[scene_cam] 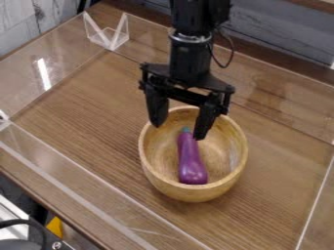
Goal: Remove the purple eggplant from inside the brown bowl and put it on the table
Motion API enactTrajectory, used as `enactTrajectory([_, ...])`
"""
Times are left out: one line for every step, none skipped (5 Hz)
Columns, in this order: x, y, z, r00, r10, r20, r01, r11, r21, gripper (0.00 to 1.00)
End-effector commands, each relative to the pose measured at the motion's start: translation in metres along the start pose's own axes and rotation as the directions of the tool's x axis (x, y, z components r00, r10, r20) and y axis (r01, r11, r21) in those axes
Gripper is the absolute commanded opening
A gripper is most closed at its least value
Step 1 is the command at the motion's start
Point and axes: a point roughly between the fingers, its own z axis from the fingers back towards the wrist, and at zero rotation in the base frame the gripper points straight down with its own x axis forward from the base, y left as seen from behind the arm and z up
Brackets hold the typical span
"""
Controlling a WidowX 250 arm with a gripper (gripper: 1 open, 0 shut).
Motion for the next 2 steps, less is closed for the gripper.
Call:
enactTrajectory([0.001,-0.0041,0.0066,0.998,0.001,0.066,0.0,1.0,-0.007,1.0])
enactTrajectory([0.0018,-0.0056,-0.0003,0.996,0.012,0.083,-0.012,1.0,-0.003,1.0])
